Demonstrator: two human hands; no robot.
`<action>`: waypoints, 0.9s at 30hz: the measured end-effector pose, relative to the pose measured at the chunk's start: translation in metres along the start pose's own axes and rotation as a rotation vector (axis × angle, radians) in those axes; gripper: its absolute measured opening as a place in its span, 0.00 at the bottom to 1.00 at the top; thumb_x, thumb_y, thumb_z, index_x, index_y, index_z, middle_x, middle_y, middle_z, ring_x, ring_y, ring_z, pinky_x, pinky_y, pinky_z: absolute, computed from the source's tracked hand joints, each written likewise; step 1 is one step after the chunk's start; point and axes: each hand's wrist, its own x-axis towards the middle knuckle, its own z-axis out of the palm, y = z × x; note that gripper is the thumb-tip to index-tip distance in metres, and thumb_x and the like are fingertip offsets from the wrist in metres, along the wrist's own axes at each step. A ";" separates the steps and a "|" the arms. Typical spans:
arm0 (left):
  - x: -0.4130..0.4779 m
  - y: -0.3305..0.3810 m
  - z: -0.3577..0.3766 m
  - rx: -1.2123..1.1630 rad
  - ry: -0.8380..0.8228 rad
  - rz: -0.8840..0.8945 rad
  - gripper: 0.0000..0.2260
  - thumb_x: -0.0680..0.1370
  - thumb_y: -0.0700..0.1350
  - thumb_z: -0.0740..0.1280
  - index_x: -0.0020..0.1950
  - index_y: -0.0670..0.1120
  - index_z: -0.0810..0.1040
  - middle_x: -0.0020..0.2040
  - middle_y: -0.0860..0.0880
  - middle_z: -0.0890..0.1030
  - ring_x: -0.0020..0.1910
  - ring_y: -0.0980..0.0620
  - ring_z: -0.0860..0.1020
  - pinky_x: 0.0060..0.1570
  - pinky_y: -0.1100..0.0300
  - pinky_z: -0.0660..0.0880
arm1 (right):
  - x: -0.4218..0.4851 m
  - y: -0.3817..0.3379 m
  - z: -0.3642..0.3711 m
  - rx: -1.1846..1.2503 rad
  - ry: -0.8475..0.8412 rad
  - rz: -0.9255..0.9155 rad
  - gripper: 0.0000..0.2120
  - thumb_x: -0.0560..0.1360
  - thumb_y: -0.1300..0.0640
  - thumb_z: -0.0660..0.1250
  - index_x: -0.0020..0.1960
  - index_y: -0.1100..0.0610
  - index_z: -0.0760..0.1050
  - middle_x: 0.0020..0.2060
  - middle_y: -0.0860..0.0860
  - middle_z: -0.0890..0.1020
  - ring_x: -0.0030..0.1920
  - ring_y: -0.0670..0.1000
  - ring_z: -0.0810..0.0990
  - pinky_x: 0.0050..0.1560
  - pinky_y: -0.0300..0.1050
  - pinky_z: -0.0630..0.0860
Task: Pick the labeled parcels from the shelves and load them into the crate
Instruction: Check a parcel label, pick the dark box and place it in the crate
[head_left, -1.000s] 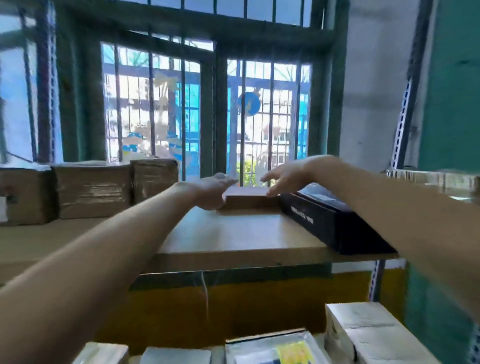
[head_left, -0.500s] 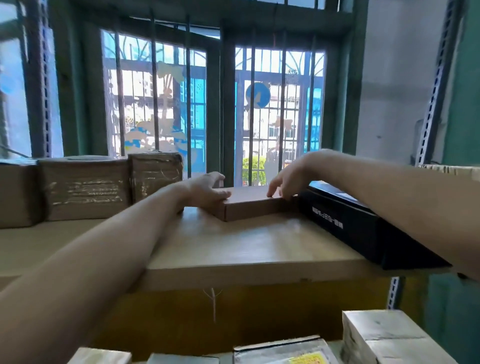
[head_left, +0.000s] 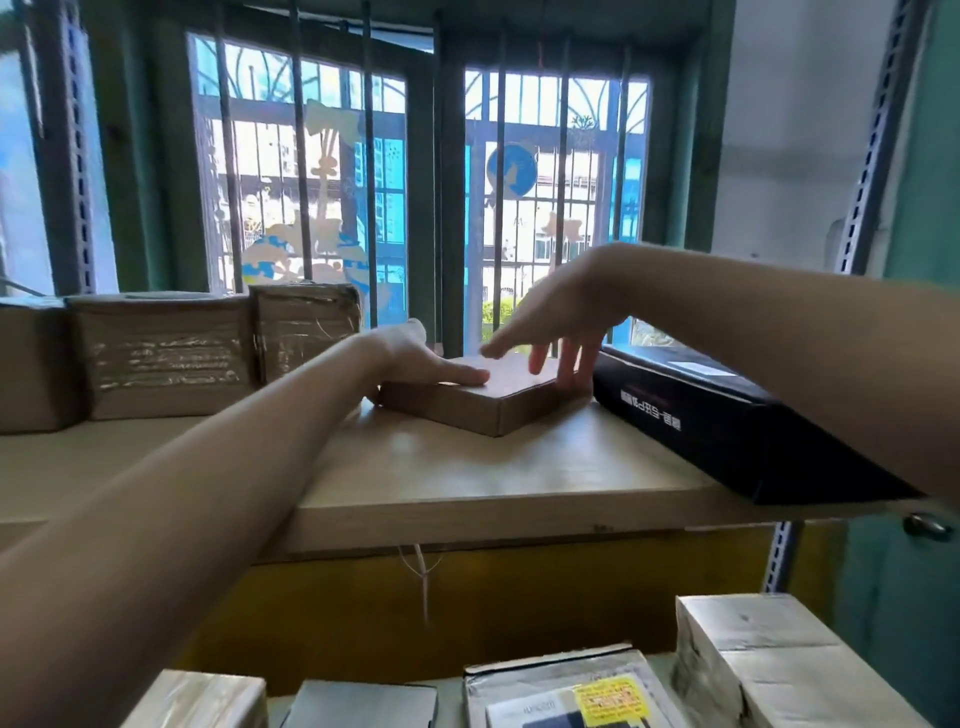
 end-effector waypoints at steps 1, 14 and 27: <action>-0.002 -0.001 -0.002 -0.013 0.012 0.000 0.38 0.67 0.62 0.69 0.68 0.40 0.65 0.63 0.40 0.72 0.56 0.44 0.74 0.46 0.53 0.74 | -0.003 -0.005 0.007 0.030 0.003 0.002 0.29 0.77 0.40 0.56 0.73 0.52 0.58 0.68 0.61 0.68 0.57 0.62 0.77 0.46 0.49 0.77; -0.027 0.001 -0.013 -0.831 0.142 0.300 0.07 0.81 0.48 0.56 0.54 0.49 0.72 0.48 0.52 0.77 0.56 0.48 0.75 0.54 0.50 0.70 | 0.023 0.019 0.084 0.336 0.674 -0.200 0.32 0.70 0.41 0.68 0.69 0.50 0.61 0.62 0.51 0.75 0.56 0.52 0.74 0.56 0.48 0.72; -0.017 0.004 -0.001 -1.027 0.270 0.338 0.28 0.75 0.45 0.68 0.66 0.52 0.52 0.55 0.46 0.77 0.50 0.45 0.80 0.49 0.48 0.78 | 0.010 0.024 0.068 1.689 0.488 -0.766 0.18 0.74 0.67 0.64 0.58 0.50 0.71 0.53 0.52 0.80 0.53 0.53 0.79 0.44 0.46 0.82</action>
